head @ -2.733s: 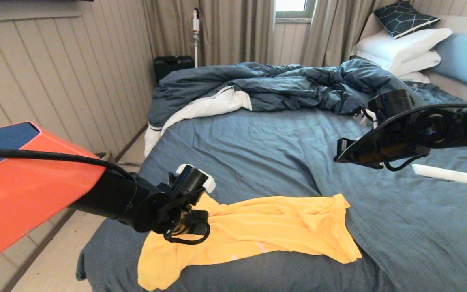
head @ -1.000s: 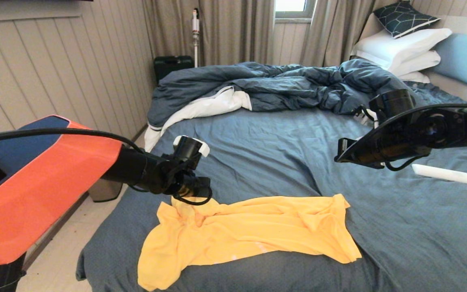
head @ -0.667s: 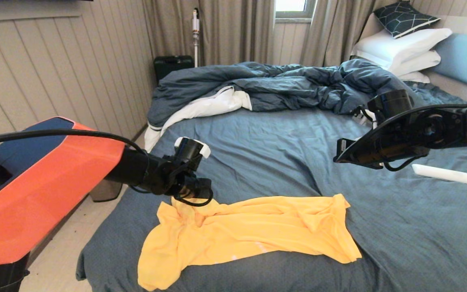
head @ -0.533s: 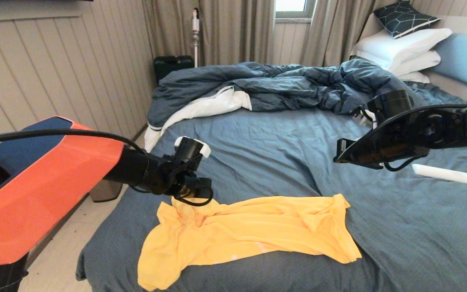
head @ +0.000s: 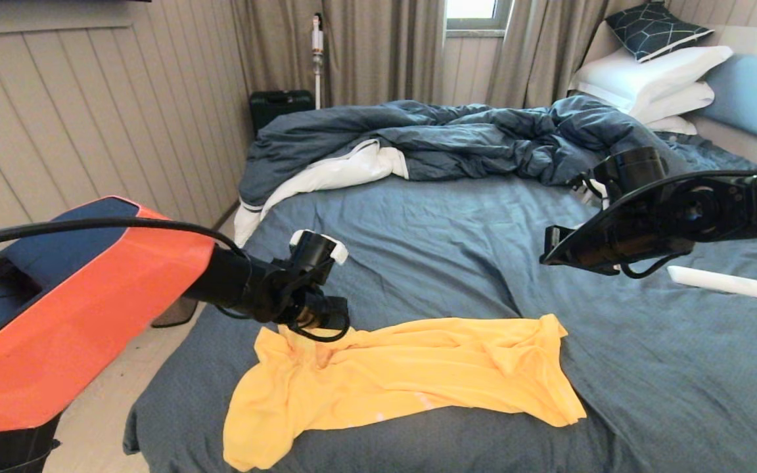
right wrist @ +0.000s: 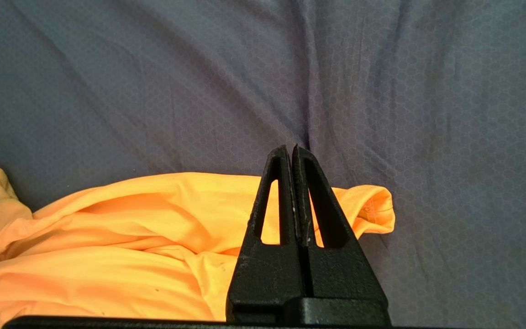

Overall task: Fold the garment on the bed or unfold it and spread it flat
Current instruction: Unford the yellow T-shirt

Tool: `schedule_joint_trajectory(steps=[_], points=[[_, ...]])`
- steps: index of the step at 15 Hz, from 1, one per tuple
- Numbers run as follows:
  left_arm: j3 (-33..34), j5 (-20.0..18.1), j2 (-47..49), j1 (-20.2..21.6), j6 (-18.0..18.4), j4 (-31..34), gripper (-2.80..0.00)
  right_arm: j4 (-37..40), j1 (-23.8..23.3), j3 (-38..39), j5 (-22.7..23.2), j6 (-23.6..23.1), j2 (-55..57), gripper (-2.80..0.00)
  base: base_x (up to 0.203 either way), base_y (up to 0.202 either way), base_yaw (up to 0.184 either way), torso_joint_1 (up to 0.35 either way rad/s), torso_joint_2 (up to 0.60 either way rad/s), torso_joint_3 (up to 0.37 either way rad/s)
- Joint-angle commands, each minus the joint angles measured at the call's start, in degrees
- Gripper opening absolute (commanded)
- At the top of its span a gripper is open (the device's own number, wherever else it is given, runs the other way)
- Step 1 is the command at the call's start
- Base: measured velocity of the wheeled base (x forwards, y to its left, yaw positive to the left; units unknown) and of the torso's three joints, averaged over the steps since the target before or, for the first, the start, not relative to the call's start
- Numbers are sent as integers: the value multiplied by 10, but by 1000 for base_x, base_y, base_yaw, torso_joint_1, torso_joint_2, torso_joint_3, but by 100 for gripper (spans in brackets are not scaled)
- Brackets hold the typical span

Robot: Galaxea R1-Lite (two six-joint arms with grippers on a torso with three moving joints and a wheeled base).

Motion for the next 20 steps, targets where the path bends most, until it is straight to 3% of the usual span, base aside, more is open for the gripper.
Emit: schedule_joint_trajectory(steps=[1,5,6,13,18,20], points=[[1,1,11,-2,-2,0,0,1,0,-1,1,1,4,-280,0,0,0,0,0,0],[-5,1,24,-1,-2,0,0,1,0,-1,0,1,8,-280,0,0,0,0,0,0],[-5,1,24,-1,-2,0,-280,1,-1,-1,0,1,9,-280,0,0,0,0,0,0],[-22,2,23,-1,-3,-1,-280,1,0,-1,0,0,10,-280,0,0,0,0,0,0],[-68,5,31,1,-5,-11,-280,0,0,-1,-1,1,10,-280,0,0,0,0,0,0],[-116,9,56,4,-3,-11,-280,0,0,-1,-2,1,11,-280,0,0,0,0,0,0]])
